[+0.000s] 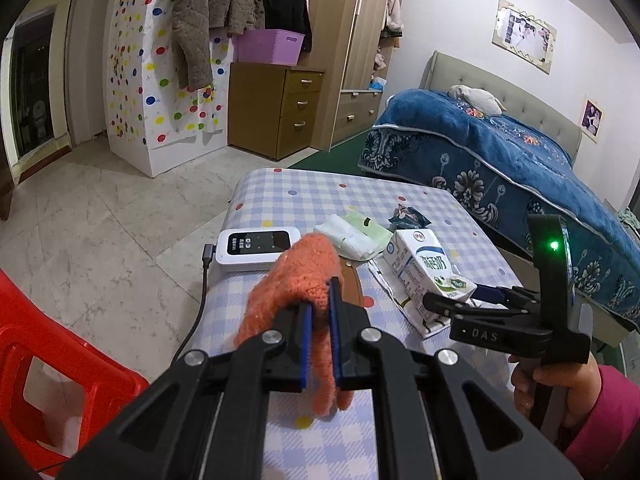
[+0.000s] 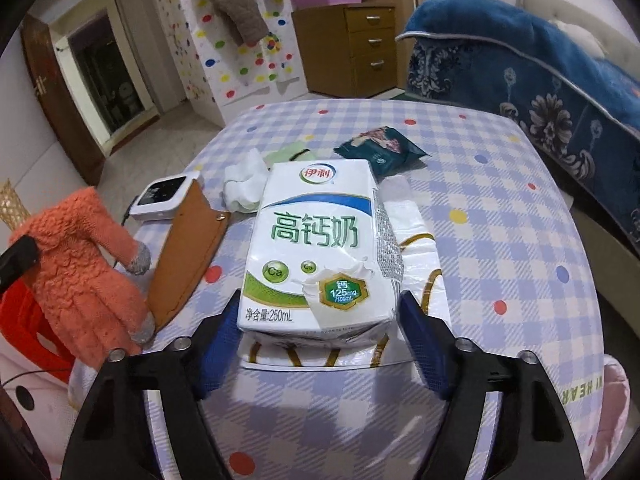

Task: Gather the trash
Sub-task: 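Grasp the white milk carton with the right tool while the left tool holds the glove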

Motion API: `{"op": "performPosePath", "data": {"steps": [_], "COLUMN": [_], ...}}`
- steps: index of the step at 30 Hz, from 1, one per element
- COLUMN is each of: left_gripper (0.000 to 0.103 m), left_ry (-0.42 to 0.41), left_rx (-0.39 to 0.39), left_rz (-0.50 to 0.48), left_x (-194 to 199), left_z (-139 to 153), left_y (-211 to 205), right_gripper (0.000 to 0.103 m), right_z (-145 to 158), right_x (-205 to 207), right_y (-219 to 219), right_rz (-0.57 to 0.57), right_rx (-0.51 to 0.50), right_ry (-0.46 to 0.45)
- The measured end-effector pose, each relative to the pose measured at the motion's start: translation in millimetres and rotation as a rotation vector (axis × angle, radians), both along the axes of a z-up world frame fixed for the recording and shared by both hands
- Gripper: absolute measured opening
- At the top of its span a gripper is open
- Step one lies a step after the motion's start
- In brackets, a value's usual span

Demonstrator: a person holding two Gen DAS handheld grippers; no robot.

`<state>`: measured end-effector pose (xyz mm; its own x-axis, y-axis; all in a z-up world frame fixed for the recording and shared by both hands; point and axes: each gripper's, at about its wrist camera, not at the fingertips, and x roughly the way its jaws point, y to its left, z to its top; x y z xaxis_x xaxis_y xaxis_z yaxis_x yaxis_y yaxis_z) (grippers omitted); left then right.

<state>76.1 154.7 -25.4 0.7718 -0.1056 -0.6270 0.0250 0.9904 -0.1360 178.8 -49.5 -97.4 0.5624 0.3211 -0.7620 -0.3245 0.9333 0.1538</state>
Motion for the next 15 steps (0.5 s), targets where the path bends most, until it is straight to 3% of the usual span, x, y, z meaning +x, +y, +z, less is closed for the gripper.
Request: {"op": "performPosePath", "data": {"steps": [6,15], "left_gripper": [0.006,0.006], "left_ry": [0.011,-0.043], "left_rx": [0.021,0.052], "left_rz": [-0.01,-0.099], "left_x": [-6.8,-24.9], "left_z": [1.7,22.9], "left_y": [-8.2,-45.4], "right_gripper": [0.071,0.072], "right_z": [29.0,81.1], "right_x": [-22.0,-86.7], "right_y": [-3.6,-63.0], "right_rz": [0.018,-0.036], "right_rx": [-0.005,0.037], "right_ry": [-0.069,-0.157]}}
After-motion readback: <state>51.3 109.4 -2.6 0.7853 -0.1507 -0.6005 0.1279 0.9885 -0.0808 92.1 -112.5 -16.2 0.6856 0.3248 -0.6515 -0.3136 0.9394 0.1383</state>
